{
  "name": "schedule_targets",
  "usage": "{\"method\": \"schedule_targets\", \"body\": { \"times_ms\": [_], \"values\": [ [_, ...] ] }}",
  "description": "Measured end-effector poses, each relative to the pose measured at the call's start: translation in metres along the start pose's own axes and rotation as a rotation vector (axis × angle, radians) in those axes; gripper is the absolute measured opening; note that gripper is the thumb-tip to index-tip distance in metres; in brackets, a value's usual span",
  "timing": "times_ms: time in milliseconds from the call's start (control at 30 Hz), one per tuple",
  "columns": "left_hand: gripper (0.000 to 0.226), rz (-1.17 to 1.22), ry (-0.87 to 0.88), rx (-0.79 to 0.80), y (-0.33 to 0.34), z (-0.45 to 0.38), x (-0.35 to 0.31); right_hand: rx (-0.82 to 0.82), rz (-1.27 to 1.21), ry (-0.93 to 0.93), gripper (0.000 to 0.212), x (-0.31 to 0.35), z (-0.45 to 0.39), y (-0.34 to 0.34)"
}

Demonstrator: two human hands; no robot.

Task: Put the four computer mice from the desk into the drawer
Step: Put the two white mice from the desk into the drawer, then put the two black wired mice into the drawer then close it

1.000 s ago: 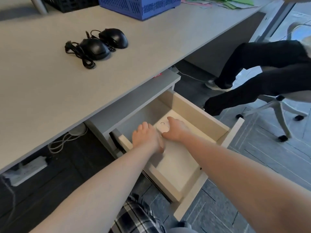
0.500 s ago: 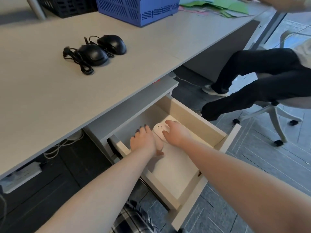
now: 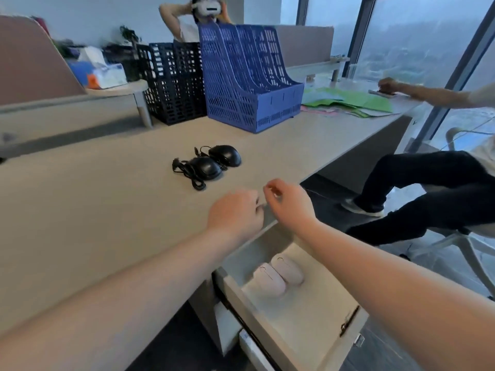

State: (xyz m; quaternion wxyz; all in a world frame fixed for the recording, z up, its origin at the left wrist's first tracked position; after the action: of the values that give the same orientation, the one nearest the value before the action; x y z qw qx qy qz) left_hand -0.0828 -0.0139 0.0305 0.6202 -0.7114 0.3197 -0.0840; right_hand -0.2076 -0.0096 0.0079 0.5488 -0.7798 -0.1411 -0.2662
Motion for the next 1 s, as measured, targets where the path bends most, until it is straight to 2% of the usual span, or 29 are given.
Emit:
{"method": "schedule_targets", "body": {
  "times_ms": [133,267,333,433,533,633,700,800,1000],
  "values": [
    [0.043,-0.026,-0.125,-0.100,-0.020,-0.022,0.063,0.072,-0.015,-0.034,0.037,0.023,-0.036,0.025],
    [0.079,-0.025,-0.322,-0.046,-0.006,-0.040,0.125,0.128,0.011,-0.014,0.044,0.031,-0.072,0.055],
    [0.089,-0.030,-0.372,-0.015,0.005,-0.051,0.146,0.129,0.014,-0.005,0.048,0.032,-0.089,0.069],
    [0.094,-0.062,-0.357,0.007,0.016,-0.068,0.158,0.102,0.001,0.000,0.055,0.033,-0.113,0.085],
    [0.090,-0.048,-0.293,0.078,0.023,-0.091,0.159,0.078,-0.034,-0.013,0.061,0.035,-0.139,0.095],
    [0.070,-0.001,-0.271,0.147,0.025,-0.110,0.159,0.090,-0.069,-0.031,0.072,0.036,-0.160,0.104],
    [0.059,-0.004,-0.280,0.144,0.023,-0.117,0.161,0.132,-0.076,-0.047,0.081,0.037,-0.169,0.111],
    [0.049,-0.040,-0.308,0.099,0.017,-0.119,0.166,0.223,0.056,-0.069,0.091,0.044,-0.179,0.124],
    [0.034,-0.080,-0.363,0.110,0.008,-0.115,0.171,0.198,0.216,0.010,0.058,0.061,-0.182,0.120]
  ]
}}
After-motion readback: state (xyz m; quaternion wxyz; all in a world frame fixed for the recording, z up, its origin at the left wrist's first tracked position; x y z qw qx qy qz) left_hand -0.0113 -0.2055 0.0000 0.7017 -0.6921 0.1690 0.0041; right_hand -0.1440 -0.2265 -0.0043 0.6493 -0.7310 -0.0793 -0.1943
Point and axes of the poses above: each hand's wrist, its own z-axis away from the middle knuckle, its own y-axis out of the palm, x = y × z, the point moved 6 cm from there along -z, towards the middle knuckle, and after that the axes turned 3 degrees about x, right-handed, at the moved point
